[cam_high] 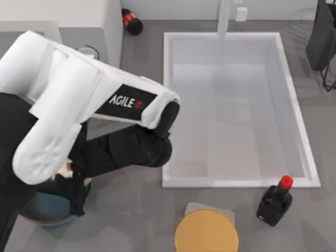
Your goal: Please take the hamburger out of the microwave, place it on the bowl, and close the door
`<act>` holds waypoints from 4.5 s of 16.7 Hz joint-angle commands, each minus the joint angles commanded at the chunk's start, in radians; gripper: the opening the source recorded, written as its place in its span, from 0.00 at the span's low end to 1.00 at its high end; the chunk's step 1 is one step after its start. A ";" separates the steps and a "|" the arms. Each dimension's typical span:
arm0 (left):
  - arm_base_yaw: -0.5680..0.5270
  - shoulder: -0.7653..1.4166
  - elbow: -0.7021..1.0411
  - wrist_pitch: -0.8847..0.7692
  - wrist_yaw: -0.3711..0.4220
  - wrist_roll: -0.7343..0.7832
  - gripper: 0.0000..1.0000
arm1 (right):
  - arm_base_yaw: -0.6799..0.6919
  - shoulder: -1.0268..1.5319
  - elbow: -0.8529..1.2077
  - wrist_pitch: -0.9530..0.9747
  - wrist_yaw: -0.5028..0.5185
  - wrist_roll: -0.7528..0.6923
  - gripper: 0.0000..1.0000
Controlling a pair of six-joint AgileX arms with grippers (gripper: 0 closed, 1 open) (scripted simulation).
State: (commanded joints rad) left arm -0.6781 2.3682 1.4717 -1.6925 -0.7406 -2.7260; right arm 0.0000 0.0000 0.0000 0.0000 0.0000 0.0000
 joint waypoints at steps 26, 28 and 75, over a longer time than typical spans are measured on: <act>0.065 0.006 -0.147 0.160 -0.080 0.038 0.60 | 0.000 0.000 0.000 0.000 0.000 0.000 1.00; 0.065 0.006 -0.147 0.160 -0.080 0.038 0.75 | 0.000 0.000 0.000 0.000 0.000 0.000 1.00; 0.678 -2.368 -1.472 1.692 0.741 2.726 1.00 | 0.000 0.000 0.000 0.000 0.000 0.000 1.00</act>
State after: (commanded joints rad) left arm 0.0000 0.0000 0.0000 -0.0001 0.0000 0.0000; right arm 0.0000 0.0000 0.0000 0.0000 0.0000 0.0000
